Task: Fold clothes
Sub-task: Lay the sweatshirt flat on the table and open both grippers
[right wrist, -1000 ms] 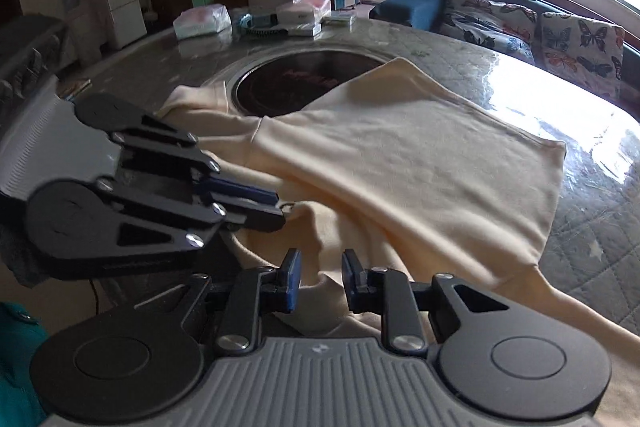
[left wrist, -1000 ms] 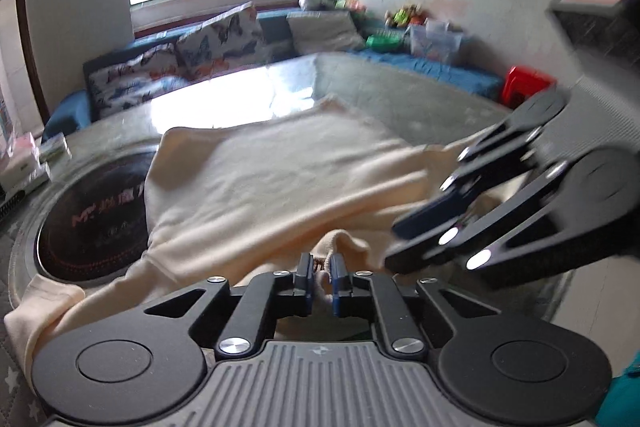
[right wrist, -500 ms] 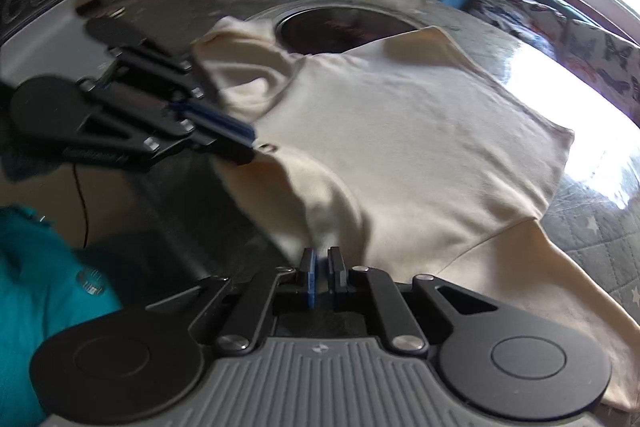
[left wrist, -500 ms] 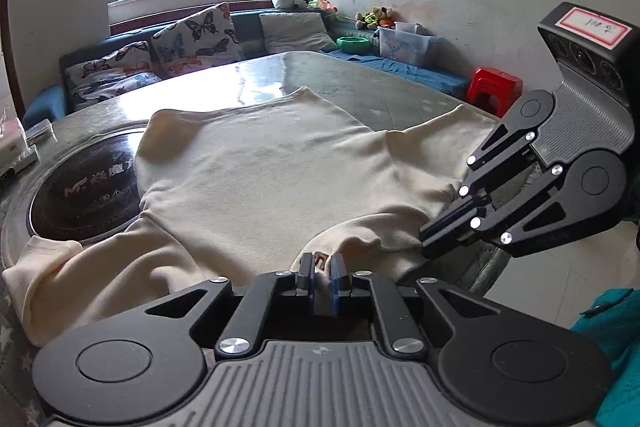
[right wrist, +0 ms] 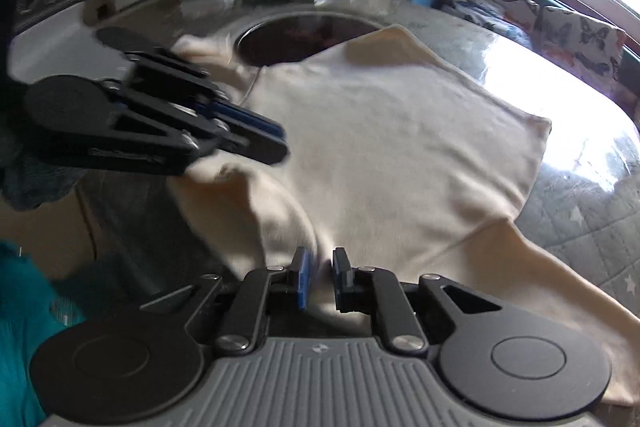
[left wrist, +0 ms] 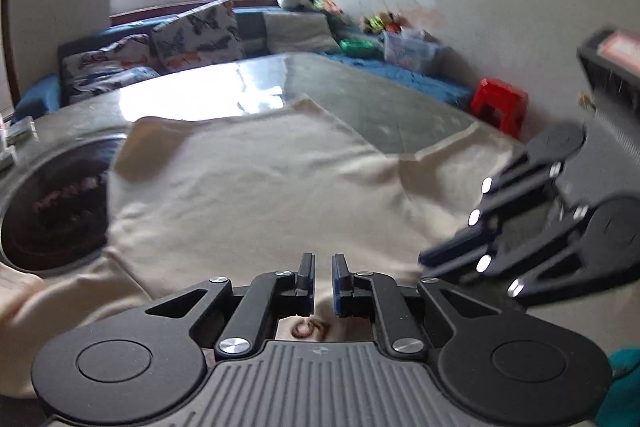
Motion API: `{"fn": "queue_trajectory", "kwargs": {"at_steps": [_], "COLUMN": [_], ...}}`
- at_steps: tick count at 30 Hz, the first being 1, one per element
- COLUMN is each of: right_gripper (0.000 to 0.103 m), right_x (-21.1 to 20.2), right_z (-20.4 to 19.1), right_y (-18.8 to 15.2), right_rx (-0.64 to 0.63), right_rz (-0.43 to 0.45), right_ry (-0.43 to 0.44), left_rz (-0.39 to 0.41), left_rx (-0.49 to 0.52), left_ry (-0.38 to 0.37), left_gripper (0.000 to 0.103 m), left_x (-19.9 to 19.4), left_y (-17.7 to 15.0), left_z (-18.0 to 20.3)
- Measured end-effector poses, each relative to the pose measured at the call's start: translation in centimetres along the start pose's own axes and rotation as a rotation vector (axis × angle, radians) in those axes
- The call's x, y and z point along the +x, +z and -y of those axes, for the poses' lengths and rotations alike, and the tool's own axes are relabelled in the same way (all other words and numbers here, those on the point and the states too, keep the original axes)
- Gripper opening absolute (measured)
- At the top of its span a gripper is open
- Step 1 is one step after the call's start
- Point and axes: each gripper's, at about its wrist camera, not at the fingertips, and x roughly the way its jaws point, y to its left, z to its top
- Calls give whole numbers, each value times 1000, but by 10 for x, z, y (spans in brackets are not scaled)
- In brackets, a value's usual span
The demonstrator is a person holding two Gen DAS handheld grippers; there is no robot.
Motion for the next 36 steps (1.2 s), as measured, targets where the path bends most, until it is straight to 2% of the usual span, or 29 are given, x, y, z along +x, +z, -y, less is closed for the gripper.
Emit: {"fn": "queue_trajectory", "kwargs": {"at_steps": [2, 4, 7, 10, 15, 16, 20, 22, 24, 25, 26, 28, 31, 36], "right_gripper": [11, 11, 11, 11, 11, 12, 12, 12, 12, 12, 12, 13, 14, 15], "right_x": [-9, -20, -31, -31, -15, -15, -13, -12, -11, -11, -11, -11, -11, -12], "right_z": [3, 8, 18, 31, 37, 38, 44, 46, 45, 45, 45, 45, 49, 53], "right_y": [-4, -7, -11, -15, -23, -24, -27, -28, -28, -28, -27, -28, -28, -25], "right_rx": [-3, 14, 54, 127, 139, 139, 159, 167, 161, 160, 157, 158, 171, 183], "right_rz": [-2, -3, 13, 28, 0, -2, -6, -4, -2, -2, -2, -6, -13, -13], "right_ry": [1, 0, -29, -64, -99, -114, -141, -139, -142, -142, -143, -146, -161, -150], "left_rz": [-26, -17, 9, 36, -20, -33, -35, -34, -44, -48, -36, -11, 33, -16], "left_rx": [50, 84, 92, 102, 163, 169, 202, 224, 254, 269, 277, 293, 322, 342], "left_ry": [2, 10, -14, -69, -155, -170, -178, -161, -130, -115, -109, -98, -111, -128], "left_gripper": [11, 11, 11, 11, 11, 12, 37, 37, 36, 28, 14, 8, 7, 6], "left_x": [6, 2, -7, -8, 9, 11, 7, 8, 13, 15, 13, 9, -2, 9], "left_y": [-9, -11, -6, 2, -2, -4, -6, -6, -7, -7, -8, -8, -10, -20], "left_z": [7, 11, 19, 31, 54, 56, 62, 65, 69, 71, 71, 71, 69, 67]}}
